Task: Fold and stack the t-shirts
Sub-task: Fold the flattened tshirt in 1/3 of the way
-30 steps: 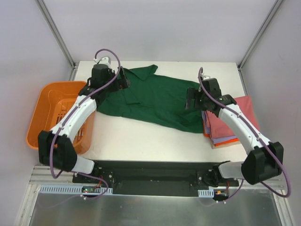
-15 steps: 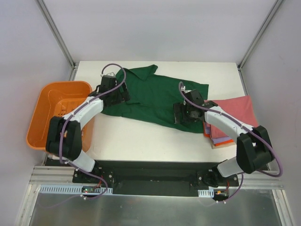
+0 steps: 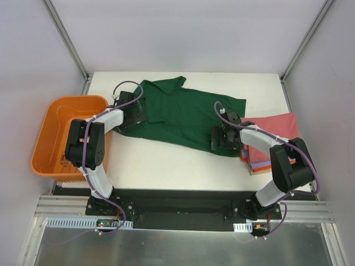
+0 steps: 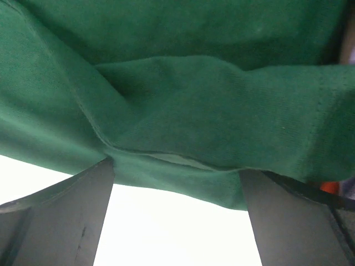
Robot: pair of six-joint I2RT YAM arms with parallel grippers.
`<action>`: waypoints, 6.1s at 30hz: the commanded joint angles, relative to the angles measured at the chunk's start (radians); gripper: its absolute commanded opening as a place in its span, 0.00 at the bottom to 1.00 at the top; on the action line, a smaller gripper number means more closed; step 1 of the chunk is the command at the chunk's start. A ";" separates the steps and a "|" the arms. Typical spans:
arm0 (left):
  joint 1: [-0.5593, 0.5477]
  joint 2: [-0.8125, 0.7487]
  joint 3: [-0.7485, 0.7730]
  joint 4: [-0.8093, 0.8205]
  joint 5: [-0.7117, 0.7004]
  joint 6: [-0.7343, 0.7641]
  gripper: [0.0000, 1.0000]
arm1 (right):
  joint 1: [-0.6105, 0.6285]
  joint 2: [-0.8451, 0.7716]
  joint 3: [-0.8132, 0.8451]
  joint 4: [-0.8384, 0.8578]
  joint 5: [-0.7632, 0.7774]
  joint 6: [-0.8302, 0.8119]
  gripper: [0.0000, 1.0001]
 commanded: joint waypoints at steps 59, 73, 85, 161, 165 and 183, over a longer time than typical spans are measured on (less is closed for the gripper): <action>-0.103 -0.020 0.201 -0.038 0.219 0.033 0.99 | -0.023 0.218 0.355 -0.017 -0.070 -0.100 0.96; -0.076 0.149 0.301 -0.041 0.325 0.010 0.99 | -0.057 0.093 0.408 -0.128 -0.032 -0.200 0.96; -0.076 0.109 0.226 -0.047 0.282 -0.018 0.99 | 0.001 -0.055 0.157 -0.146 -0.250 -0.212 0.96; -0.122 0.063 0.130 -0.022 0.102 -0.052 0.99 | 0.199 0.217 0.371 -0.076 -0.084 -0.109 0.96; -0.123 0.083 0.101 -0.107 0.128 -0.082 0.99 | 0.199 0.220 0.362 -0.080 -0.049 -0.097 0.96; -0.178 -0.230 -0.241 -0.156 0.111 -0.188 0.99 | 0.187 0.093 0.161 -0.059 0.088 0.162 0.96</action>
